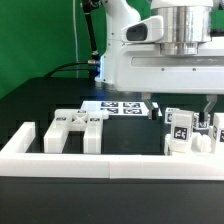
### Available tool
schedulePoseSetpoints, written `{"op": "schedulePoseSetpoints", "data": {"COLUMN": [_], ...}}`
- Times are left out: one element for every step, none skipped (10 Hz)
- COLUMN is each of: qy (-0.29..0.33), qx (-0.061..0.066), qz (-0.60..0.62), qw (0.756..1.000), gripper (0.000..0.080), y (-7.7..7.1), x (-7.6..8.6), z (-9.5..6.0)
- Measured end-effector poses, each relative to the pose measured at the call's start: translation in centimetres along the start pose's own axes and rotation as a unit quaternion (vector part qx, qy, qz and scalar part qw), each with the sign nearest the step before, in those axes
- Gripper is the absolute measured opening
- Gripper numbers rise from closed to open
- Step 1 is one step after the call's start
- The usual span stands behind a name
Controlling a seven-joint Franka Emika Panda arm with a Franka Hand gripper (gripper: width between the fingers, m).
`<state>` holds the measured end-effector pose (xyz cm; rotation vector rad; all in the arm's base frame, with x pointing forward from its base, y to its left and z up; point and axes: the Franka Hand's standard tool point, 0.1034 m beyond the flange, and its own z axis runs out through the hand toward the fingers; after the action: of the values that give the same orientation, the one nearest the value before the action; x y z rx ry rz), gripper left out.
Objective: Assemble chair
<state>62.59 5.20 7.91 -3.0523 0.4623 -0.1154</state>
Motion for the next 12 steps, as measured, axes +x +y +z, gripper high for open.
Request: {"op": "schedulePoseSetpoints", "data": {"qy": [0.000, 0.000, 0.000, -0.001, -0.001, -0.001, 0.000, 0.003, 0.007, 0.009, 0.011, 0.009], "qx": [0.000, 0.000, 0.001, 0.002, 0.002, 0.002, 0.011, 0.015, 0.017, 0.016, 0.016, 0.017], "qz": [0.010, 0.009, 0.028, 0.061, 0.104, 0.129, 0.211, 0.274, 0.336, 0.385, 0.422, 0.472], "qw": [1.000, 1.000, 1.000, 0.998, 0.995, 0.992, 0.977, 0.962, 0.942, 0.923, 0.906, 0.882], "gripper": [0.0432, 0.0432, 0.0288, 0.0289, 0.0289, 0.0289, 0.0289, 0.0289, 0.0289, 0.0291, 0.0291, 0.0291], "y": [-0.01, 0.00, -0.02, -0.04, -0.05, -0.04, -0.07, -0.16, -0.15, -0.26, -0.43, -0.42], "x": [0.00, 0.00, -0.01, -0.02, -0.03, -0.04, 0.01, -0.02, -0.12, -0.23, -0.35, -0.37], "z": [0.00, 0.00, 0.01, 0.01, 0.02, 0.03, 0.04, 0.03, 0.04, 0.06, 0.10, 0.17]}}
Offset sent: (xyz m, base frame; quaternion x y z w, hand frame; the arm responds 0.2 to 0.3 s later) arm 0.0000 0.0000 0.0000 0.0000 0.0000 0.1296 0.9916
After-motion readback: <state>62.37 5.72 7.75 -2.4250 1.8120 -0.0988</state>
